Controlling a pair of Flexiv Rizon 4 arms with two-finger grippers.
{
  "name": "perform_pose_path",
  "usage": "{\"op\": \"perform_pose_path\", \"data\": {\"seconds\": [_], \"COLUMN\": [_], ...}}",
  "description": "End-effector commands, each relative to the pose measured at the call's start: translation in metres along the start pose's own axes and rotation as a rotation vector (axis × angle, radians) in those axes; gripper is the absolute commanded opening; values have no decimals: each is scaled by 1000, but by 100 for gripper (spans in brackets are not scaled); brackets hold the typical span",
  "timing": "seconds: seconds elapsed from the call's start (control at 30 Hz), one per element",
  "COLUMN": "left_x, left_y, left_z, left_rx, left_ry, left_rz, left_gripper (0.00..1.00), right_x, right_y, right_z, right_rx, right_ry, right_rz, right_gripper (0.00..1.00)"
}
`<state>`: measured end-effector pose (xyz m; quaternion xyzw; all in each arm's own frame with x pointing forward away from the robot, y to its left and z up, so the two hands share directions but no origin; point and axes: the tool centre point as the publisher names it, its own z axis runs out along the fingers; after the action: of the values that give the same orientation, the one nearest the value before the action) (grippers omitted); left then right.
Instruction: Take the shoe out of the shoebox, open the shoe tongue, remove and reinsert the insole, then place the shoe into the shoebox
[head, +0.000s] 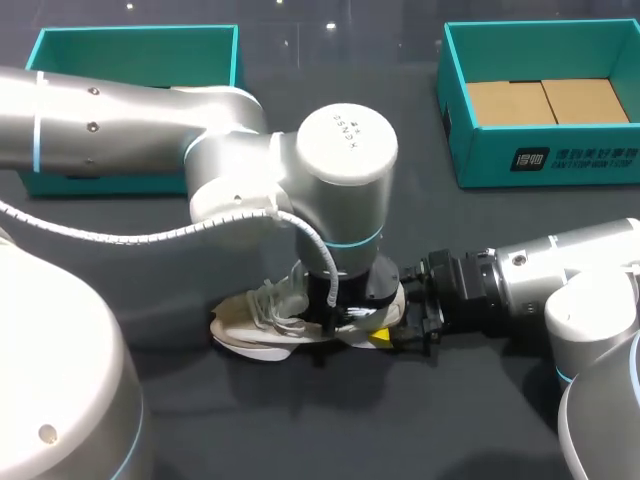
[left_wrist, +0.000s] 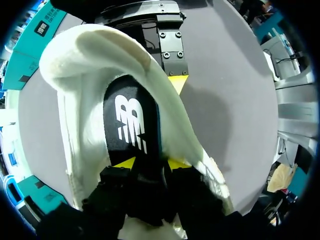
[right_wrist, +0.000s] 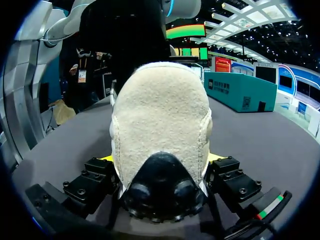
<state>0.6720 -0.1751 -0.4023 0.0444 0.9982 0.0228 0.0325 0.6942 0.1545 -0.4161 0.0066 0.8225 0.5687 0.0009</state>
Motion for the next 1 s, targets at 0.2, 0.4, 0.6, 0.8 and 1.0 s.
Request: {"op": "perform_pose_path", "data": {"seconds": [0.2,0.4,0.6,0.8,1.0], "left_x": [-15,-31,-41,-35,-23], "left_y": [-3,3,8,14,25], "left_z": [25,30,29,23,6], "left_rx": [-59,-72,-68,-10,103], "left_ry": [-59,-70,-69,-22,30], "left_rz": [-63,-98,-120,-87,-37], "left_gripper": [27,27,8,0,0], "right_x": [-1,-1,-1,-1,-1], "right_y": [-2,-2,-2,-2,-2], "right_z": [2,2,2,2,2], "right_rx": [5,5,5,5,5], "right_ry": [0,0,0,0,0], "right_rz": [2,2,2,2,2], "right_gripper": [0,0,0,0,0]}}
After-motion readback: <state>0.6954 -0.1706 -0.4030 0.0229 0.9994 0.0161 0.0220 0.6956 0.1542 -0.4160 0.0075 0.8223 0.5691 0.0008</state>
